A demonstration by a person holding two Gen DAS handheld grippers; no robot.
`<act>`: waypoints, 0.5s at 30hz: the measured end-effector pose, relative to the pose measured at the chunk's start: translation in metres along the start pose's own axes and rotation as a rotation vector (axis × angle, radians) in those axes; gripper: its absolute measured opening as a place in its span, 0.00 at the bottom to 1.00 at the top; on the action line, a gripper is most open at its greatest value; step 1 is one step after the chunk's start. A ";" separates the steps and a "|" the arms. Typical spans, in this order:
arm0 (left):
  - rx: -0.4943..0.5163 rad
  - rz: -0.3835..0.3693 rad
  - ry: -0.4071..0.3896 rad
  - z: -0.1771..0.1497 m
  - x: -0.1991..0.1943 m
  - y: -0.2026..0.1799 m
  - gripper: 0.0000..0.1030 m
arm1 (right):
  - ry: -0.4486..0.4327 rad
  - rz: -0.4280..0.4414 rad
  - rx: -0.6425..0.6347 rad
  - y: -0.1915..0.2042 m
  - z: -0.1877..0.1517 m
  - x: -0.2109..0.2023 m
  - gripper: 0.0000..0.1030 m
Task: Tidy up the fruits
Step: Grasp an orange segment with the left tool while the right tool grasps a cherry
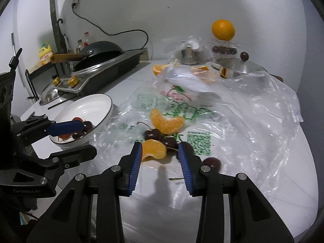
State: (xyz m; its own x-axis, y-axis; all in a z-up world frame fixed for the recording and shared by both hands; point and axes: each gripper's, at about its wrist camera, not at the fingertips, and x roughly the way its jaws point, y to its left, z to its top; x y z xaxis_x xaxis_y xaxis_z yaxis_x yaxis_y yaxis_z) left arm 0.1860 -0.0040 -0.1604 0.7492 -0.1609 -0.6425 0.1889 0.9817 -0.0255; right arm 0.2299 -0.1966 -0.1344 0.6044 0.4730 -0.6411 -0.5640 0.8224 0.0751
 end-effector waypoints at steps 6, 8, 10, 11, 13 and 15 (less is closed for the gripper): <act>0.017 -0.011 0.013 0.004 0.009 -0.012 0.57 | -0.001 -0.011 0.020 -0.015 -0.004 -0.004 0.38; 0.021 -0.015 0.017 0.005 0.012 -0.015 0.57 | 0.000 -0.015 0.025 -0.020 -0.006 -0.004 0.38; 0.026 -0.017 0.022 0.006 0.015 -0.019 0.57 | 0.000 -0.019 0.031 -0.023 -0.007 -0.006 0.38; 0.028 -0.019 0.024 0.007 0.017 -0.021 0.57 | 0.000 -0.022 0.034 -0.026 -0.007 -0.006 0.38; 0.032 -0.021 0.030 0.008 0.020 -0.024 0.57 | -0.001 -0.026 0.042 -0.031 -0.008 -0.006 0.38; 0.037 -0.024 0.036 0.010 0.024 -0.027 0.57 | 0.000 -0.030 0.050 -0.036 -0.010 -0.006 0.38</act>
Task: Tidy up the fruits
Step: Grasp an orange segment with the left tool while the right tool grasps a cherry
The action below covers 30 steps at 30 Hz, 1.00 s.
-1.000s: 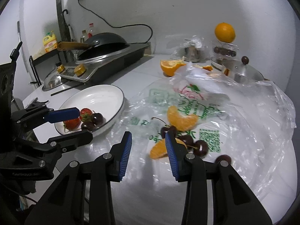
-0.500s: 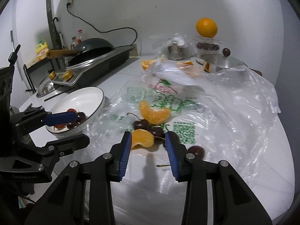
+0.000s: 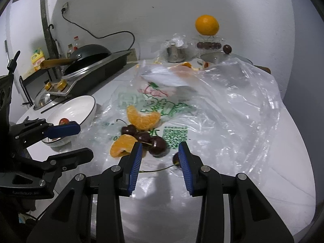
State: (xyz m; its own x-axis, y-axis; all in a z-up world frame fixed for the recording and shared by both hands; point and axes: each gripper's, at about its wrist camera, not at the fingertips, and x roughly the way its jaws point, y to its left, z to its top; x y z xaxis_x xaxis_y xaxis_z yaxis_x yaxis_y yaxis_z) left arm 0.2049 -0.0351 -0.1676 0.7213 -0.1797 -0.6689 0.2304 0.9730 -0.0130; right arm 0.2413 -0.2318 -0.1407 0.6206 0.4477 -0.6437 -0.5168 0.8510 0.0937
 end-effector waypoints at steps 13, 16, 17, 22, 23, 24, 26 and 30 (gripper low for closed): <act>0.017 -0.006 0.056 0.005 0.033 -0.010 0.57 | 0.032 -0.006 0.035 -0.023 -0.007 0.012 0.38; 0.027 0.004 0.071 0.006 0.041 -0.011 0.57 | 0.045 -0.005 0.048 -0.027 -0.008 0.016 0.38; 0.034 0.013 0.077 0.006 0.045 -0.012 0.57 | 0.049 -0.002 0.050 -0.028 -0.008 0.017 0.38; 0.058 0.043 0.098 0.005 0.057 -0.013 0.57 | 0.063 0.004 0.056 -0.028 -0.008 0.022 0.38; 0.064 0.048 0.102 0.005 0.059 -0.013 0.57 | 0.067 0.005 0.058 -0.028 -0.009 0.024 0.38; 0.071 0.051 0.105 0.004 0.061 -0.014 0.57 | 0.071 0.005 0.060 -0.028 -0.008 0.025 0.38; 0.080 0.051 0.105 0.003 0.063 -0.015 0.57 | 0.075 0.002 0.065 -0.029 -0.008 0.026 0.38; 0.099 0.046 0.104 0.003 0.067 -0.017 0.56 | 0.081 0.002 0.071 -0.030 -0.008 0.028 0.38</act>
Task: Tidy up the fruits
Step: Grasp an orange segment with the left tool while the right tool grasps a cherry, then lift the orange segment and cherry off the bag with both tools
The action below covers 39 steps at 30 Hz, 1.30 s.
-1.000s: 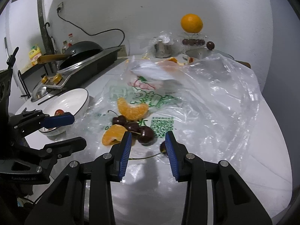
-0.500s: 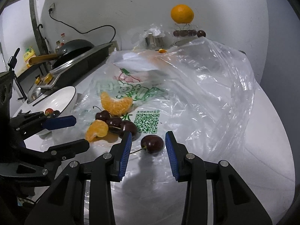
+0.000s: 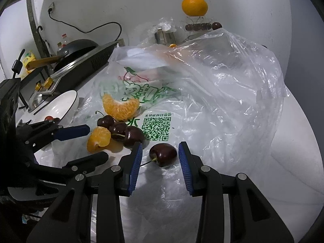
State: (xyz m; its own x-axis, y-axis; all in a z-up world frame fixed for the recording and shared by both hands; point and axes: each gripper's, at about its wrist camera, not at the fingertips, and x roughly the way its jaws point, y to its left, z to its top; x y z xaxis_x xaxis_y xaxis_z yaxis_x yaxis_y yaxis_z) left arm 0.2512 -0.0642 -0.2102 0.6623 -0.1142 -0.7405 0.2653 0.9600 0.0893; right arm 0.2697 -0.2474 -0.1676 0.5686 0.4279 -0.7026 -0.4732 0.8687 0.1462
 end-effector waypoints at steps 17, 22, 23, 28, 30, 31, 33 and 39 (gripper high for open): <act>0.007 -0.029 -0.021 -0.001 -0.006 0.002 0.29 | 0.019 -0.015 -0.023 0.002 -0.002 0.009 0.30; -0.003 -0.040 -0.039 -0.002 -0.014 0.004 0.28 | 0.016 -0.021 -0.021 0.003 -0.003 0.008 0.30; -0.004 -0.040 -0.043 -0.002 -0.015 0.004 0.28 | 0.013 -0.023 -0.020 0.003 -0.002 0.007 0.30; -0.008 -0.042 -0.067 -0.001 -0.024 0.005 0.28 | -0.002 -0.028 -0.021 0.005 0.000 0.001 0.30; -0.010 -0.043 -0.070 -0.002 -0.026 0.006 0.28 | -0.008 -0.031 -0.025 0.007 0.001 -0.002 0.30; -0.012 -0.045 -0.070 -0.003 -0.026 0.007 0.28 | -0.010 -0.031 -0.028 0.008 0.002 -0.003 0.30; -0.018 -0.054 -0.063 -0.004 -0.024 0.009 0.28 | -0.014 -0.032 -0.035 0.010 0.003 -0.006 0.30; -0.015 -0.041 -0.044 -0.007 -0.019 0.011 0.28 | -0.013 -0.032 -0.044 0.014 0.001 -0.008 0.30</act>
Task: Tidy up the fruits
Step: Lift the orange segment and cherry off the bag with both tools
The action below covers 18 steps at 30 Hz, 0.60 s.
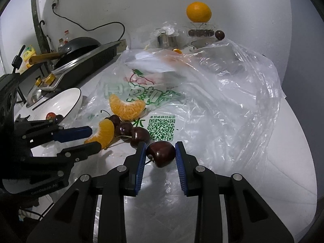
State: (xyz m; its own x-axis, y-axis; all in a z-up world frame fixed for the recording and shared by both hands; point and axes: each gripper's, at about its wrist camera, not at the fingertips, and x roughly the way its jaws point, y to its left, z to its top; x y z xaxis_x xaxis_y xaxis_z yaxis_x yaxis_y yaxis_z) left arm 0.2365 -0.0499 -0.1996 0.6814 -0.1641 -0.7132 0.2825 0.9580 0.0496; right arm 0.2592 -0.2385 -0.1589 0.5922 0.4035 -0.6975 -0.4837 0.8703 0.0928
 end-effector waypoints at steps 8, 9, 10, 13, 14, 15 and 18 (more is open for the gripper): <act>-0.062 -0.033 -0.014 0.002 0.002 0.012 0.28 | 0.002 0.006 0.000 0.000 0.001 0.002 0.30; -0.070 -0.041 -0.010 0.003 0.005 0.013 0.28 | 0.001 0.006 0.000 0.001 0.001 0.002 0.30; -0.077 -0.047 -0.005 0.003 0.008 0.014 0.28 | 0.000 0.007 0.000 0.001 0.001 0.002 0.30; -0.090 -0.065 0.021 0.005 0.016 0.014 0.28 | 0.001 0.006 0.004 -0.001 0.000 0.002 0.30; -0.094 -0.067 0.032 0.005 0.020 0.015 0.28 | 0.002 0.006 0.006 -0.002 0.000 0.002 0.30; -0.097 -0.066 0.040 0.004 0.022 0.015 0.28 | 0.003 0.005 0.009 -0.002 0.000 0.003 0.30; -0.102 -0.071 0.037 0.004 0.022 0.016 0.28 | 0.007 0.003 0.015 -0.005 -0.001 0.004 0.30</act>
State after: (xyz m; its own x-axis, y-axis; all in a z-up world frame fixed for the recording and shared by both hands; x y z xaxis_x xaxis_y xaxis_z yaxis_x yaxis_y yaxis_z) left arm 0.2591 -0.0397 -0.2119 0.6362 -0.2257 -0.7378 0.2581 0.9634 -0.0721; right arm 0.2631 -0.2414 -0.1632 0.5863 0.4045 -0.7018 -0.4760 0.8731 0.1056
